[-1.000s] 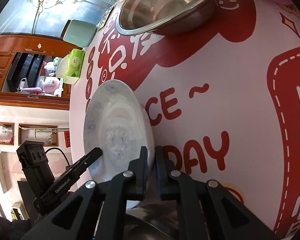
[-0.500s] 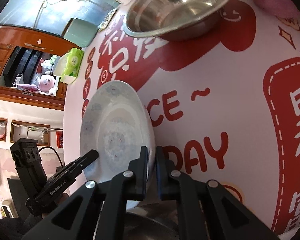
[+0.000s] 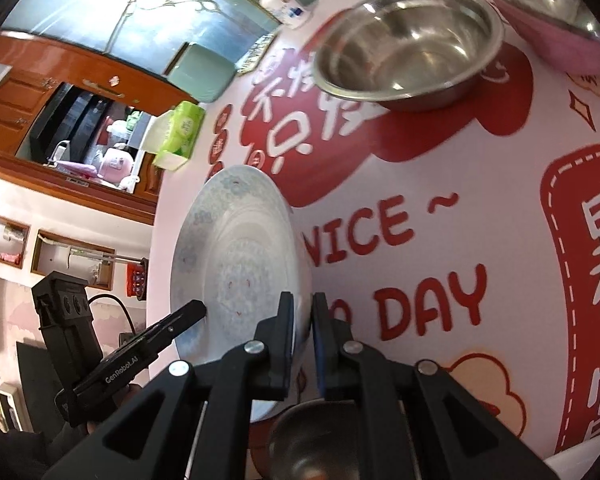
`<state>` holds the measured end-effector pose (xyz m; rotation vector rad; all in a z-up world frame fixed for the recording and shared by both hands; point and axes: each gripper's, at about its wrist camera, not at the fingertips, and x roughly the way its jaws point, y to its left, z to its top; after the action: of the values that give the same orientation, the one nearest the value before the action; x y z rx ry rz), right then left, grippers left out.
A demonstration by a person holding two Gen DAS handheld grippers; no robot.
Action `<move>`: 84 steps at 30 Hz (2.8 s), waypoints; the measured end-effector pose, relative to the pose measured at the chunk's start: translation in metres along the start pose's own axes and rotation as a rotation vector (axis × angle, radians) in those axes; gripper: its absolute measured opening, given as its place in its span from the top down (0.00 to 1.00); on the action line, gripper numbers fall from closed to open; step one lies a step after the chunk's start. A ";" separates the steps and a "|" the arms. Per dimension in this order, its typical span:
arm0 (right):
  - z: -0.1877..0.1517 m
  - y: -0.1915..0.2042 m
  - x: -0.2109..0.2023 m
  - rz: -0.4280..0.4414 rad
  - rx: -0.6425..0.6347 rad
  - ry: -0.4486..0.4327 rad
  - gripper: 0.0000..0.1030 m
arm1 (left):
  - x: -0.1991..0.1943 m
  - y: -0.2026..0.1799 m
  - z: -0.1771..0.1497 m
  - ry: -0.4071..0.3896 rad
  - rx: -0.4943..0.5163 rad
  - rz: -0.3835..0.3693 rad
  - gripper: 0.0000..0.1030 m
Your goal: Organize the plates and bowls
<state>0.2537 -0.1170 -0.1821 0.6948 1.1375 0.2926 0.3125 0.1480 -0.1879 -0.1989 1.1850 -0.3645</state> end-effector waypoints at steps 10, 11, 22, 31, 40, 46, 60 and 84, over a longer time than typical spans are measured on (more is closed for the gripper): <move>-0.015 0.038 -0.016 0.041 -0.080 -0.030 0.90 | -0.053 0.005 -0.015 -0.092 -0.017 0.011 0.84; -0.017 0.040 -0.018 0.043 -0.086 -0.033 0.90 | -0.059 0.006 -0.018 -0.101 -0.019 0.012 0.84; -0.052 0.064 -0.049 0.061 -0.157 -0.073 0.90 | -0.109 0.000 -0.048 -0.168 -0.009 -0.003 0.84; -0.091 0.068 -0.073 0.062 -0.154 -0.102 0.89 | -0.140 -0.010 -0.077 -0.192 0.028 -0.025 0.84; -0.130 0.061 -0.095 0.063 -0.112 -0.147 0.89 | -0.159 -0.026 -0.101 -0.181 0.086 -0.048 0.84; -0.158 0.046 -0.108 0.047 -0.057 -0.170 0.89 | -0.160 -0.041 -0.112 -0.158 0.153 -0.081 0.84; -0.212 -0.002 -0.150 -0.004 0.102 -0.272 0.89 | -0.141 -0.097 -0.131 -0.071 0.323 -0.173 0.84; -0.232 -0.087 -0.204 -0.026 0.177 -0.235 0.89 | -0.104 -0.200 -0.180 0.023 0.403 -0.142 0.84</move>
<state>-0.0504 -0.2122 -0.1447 0.8463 0.9535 0.0852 0.0769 0.0099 -0.0960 0.0726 1.0977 -0.7223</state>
